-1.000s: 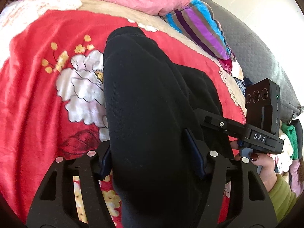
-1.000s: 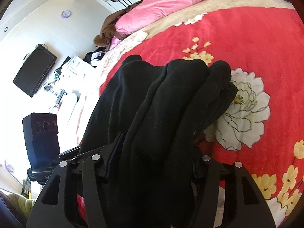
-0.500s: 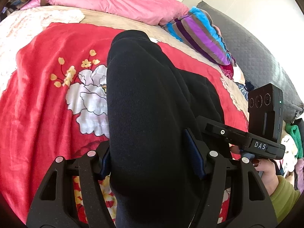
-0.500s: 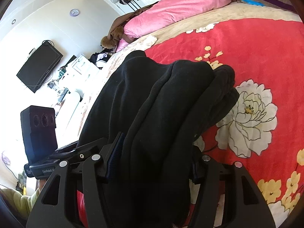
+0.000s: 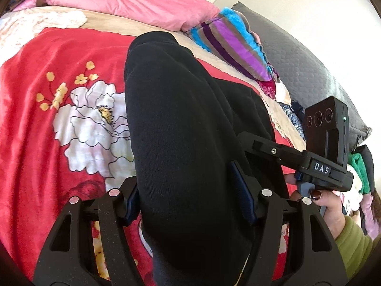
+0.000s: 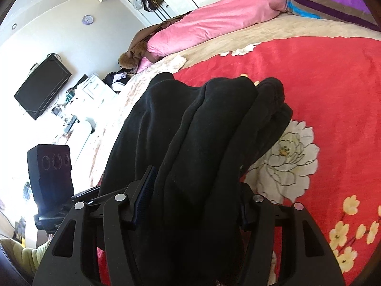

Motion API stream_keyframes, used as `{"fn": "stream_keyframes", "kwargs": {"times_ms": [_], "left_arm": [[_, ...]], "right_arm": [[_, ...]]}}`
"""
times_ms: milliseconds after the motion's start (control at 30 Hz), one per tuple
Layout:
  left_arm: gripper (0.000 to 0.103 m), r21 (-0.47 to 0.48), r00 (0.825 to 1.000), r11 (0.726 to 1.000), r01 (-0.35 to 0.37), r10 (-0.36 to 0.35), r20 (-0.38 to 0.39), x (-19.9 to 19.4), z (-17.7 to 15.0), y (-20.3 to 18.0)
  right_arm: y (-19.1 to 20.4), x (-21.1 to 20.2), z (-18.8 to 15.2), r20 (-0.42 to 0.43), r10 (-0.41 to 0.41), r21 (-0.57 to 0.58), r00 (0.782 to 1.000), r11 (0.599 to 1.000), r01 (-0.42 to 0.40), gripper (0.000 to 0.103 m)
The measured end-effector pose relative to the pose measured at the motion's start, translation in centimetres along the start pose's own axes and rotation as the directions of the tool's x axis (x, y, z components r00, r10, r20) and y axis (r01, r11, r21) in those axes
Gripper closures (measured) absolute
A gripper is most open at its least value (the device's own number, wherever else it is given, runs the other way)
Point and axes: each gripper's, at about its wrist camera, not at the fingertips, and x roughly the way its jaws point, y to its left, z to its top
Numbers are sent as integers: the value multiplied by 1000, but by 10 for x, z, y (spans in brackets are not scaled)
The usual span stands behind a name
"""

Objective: Fold small clothes

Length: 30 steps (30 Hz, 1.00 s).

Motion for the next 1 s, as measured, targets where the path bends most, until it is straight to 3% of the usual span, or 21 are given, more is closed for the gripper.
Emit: {"fn": "stream_keyframes", "kwargs": {"times_ms": [233, 467, 733, 1000], "left_arm": [[45, -21, 997, 998, -52, 50, -54, 14, -6, 6], [42, -11, 994, 995, -95, 95, -61, 13, -8, 7], [30, -8, 987, 989, -146, 145, -72, 12, -9, 13], [27, -26, 985, 987, -156, 153, -80, 12, -11, 18]], "right_arm": [[-6, 16, -4, -39, -49, 7, 998, 999, 49, 47], [-17, 19, -6, -57, -80, 48, 995, 995, 83, 46], [-25, 23, -9, -91, -141, 68, 986, 987, 148, 34], [-29, 21, -9, -89, -151, 93, 985, 983, 159, 24]]}}
